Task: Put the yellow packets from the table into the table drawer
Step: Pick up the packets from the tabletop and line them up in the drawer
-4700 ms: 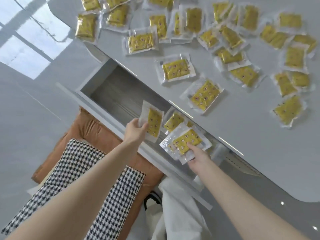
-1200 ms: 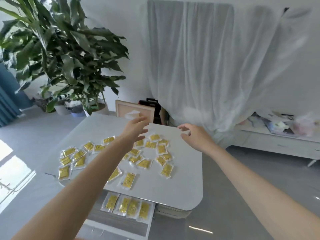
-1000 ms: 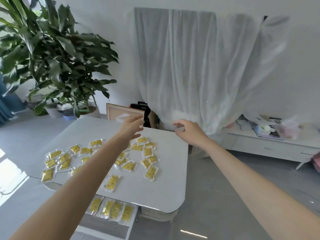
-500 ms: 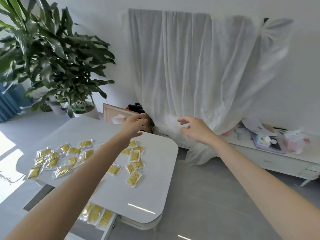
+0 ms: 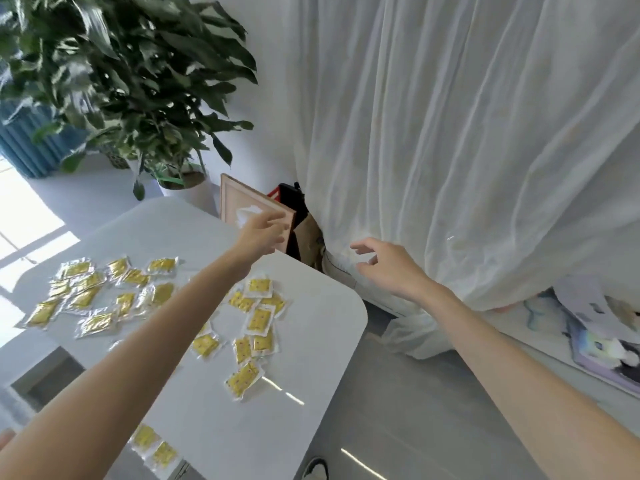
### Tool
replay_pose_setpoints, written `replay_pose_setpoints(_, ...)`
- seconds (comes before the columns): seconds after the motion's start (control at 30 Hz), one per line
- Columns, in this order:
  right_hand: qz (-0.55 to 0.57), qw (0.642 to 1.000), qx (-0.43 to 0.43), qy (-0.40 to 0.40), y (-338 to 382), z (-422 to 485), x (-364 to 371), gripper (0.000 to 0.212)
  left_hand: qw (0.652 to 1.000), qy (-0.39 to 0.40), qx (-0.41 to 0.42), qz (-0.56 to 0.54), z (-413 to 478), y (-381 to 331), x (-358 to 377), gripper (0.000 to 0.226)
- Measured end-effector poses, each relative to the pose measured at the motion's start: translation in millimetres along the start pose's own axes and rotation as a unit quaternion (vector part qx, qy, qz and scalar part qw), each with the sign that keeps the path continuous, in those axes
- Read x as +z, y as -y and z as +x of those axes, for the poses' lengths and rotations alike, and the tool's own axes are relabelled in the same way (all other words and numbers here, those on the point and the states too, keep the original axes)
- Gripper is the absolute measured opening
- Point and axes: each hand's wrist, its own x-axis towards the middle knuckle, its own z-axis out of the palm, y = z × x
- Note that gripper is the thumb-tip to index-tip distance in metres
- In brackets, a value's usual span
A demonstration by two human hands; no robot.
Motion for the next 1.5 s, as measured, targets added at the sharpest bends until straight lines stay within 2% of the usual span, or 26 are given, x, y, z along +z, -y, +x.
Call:
replay_pose_setpoints(0.13,0.012,0.999,-0.012,0.027,-17.3,54.0,-9.9,0.04,0.999,-0.007,-0.04,-0.017,38.6,4.9,14.5,0.042)
replay_pose_setpoints(0.27,0.021,0.997,-0.03,0.067,-27.7,113.1,-7.6,0.039,0.995,-0.052,-0.075,-0.035,72.1,13.3,16.7,0.037)
replay_pose_setpoints(0.5,-0.017,0.972,-0.103,0.21,-31.5,214.2,25.2,0.043,0.972,-0.17,-0.149,-0.07,102.2,45.4,10.9,0.037)
replay_pose_setpoints(0.67,-0.054,0.936,-0.175,0.302,-23.6,264.8,42.9,0.042,0.932,-0.281,-0.207,-0.101,90.0,64.4,18.6,0.036)
replay_pose_setpoints(0.8,-0.086,0.898,-0.231,0.365,-16.4,286.5,66.7,0.039,0.885,-0.364,-0.258,-0.132,68.1,80.9,32.9,0.037)
replay_pose_setpoints(0.9,-0.116,0.87,-0.248,0.41,-18.3,289.5,94.7,0.039,0.856,-0.402,-0.29,-0.148,50.9,95.8,45.9,0.036)
replay_pose_setpoints(1.13,-0.184,0.819,-0.254,0.481,-33.6,287.8,169.6,0.048,0.798,-0.448,-0.363,-0.175,25.9,160.6,60.7,0.038)
replay_pose_setpoints(1.27,-0.201,0.82,-0.237,0.481,-45.3,292.8,208.4,0.046,0.789,-0.444,-0.383,-0.182,27.6,204.1,63.6,0.038)
replay_pose_setpoints(1.5,-0.234,0.816,-0.239,0.47,-63.4,307.2,290.9,0.054,0.802,-0.397,-0.415,-0.162,31.6,292.7,75.2,0.04)
